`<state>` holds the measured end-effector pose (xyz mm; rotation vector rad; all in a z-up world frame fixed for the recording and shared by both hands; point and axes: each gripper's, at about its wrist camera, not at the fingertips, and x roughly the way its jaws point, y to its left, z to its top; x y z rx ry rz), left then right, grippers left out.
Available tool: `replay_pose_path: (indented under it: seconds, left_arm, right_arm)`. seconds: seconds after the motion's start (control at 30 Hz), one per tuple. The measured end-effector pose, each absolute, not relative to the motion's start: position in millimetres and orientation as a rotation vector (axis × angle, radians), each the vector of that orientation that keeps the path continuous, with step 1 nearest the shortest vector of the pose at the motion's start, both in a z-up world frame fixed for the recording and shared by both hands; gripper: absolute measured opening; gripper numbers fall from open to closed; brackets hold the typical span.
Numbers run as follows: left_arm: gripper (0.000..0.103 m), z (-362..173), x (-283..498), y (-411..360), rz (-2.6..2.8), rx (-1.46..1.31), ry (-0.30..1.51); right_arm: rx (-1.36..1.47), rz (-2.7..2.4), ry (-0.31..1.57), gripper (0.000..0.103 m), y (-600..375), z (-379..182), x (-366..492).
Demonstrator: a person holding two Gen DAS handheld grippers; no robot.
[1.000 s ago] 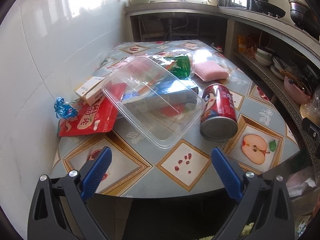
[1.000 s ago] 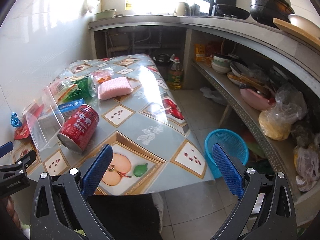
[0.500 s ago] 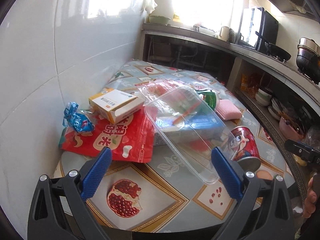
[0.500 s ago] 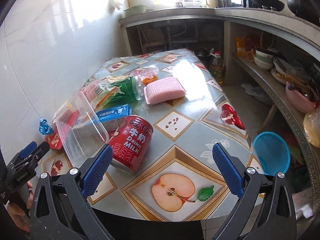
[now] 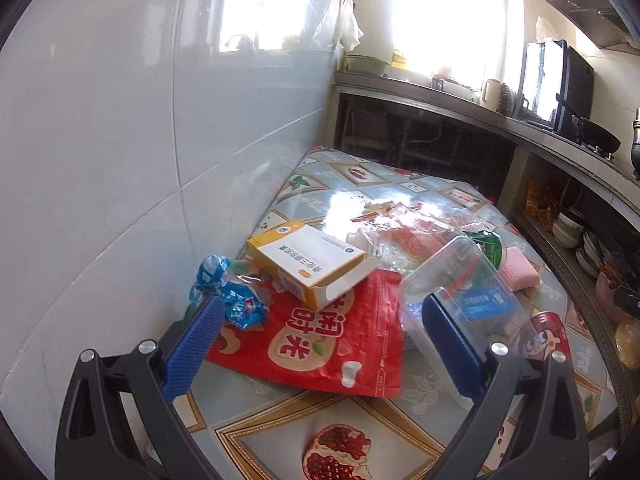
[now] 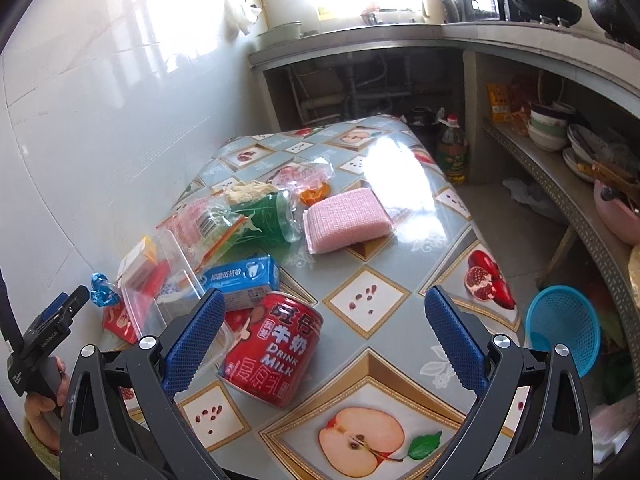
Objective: Collect trash
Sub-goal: 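Move both tools toward the table items near the wall, then grasp the blue candy wrapper with the left tool while the right tool grasps the clear zip bag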
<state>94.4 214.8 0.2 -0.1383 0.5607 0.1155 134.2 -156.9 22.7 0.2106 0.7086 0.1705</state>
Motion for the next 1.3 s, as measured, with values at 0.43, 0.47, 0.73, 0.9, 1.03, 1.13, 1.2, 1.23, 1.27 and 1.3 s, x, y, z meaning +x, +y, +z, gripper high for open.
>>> replay_pose_path:
  seconds: [0.43, 0.47, 0.73, 0.9, 1.03, 1.13, 1.2, 1.23, 1.27, 1.3]
  left_arm:
    - [0.073, -26, 125, 238, 0.341, -0.072, 0.704]
    - [0.072, -28, 128, 241, 0.345, -0.085, 0.713]
    - [0.051, -47, 153, 251, 0.377, -0.117, 0.785]
    - [0.022, -53, 153, 255, 0.386, -0.132, 0.811]
    - [0.011, -51, 147, 256, 0.389, -0.143, 0.795]
    - [0.005, -49, 144, 255, 0.387, -0.145, 0.776]
    - [0.002, -46, 139, 254, 0.384, -0.147, 0.760]
    - [0.002, -44, 136, 253, 0.382, -0.147, 0.752]
    - [0.002, -42, 133, 253, 0.380, -0.150, 0.741]
    - [0.002, -40, 130, 252, 0.378, -0.152, 0.728]
  right_arm:
    - [0.251, 0.275, 0.720, 0.095, -139, 25, 160]
    - [0.249, 0.273, 0.724, 0.095, -139, 23, 160]
    - [0.281, 0.261, 0.746, 0.095, -145, 13, 163]
    - [0.285, 0.260, 0.748, 0.095, -147, 11, 162]
    - [0.288, 0.256, 0.744, 0.095, -151, 12, 161]
    - [0.283, 0.247, 0.742, 0.095, -153, 15, 161]
    - [0.283, 0.240, 0.737, 0.095, -155, 17, 161]
    - [0.284, 0.233, 0.732, 0.095, -158, 19, 161]
    - [0.284, 0.227, 0.728, 0.095, -160, 21, 162]
    - [0.286, 0.222, 0.725, 0.095, -162, 23, 163]
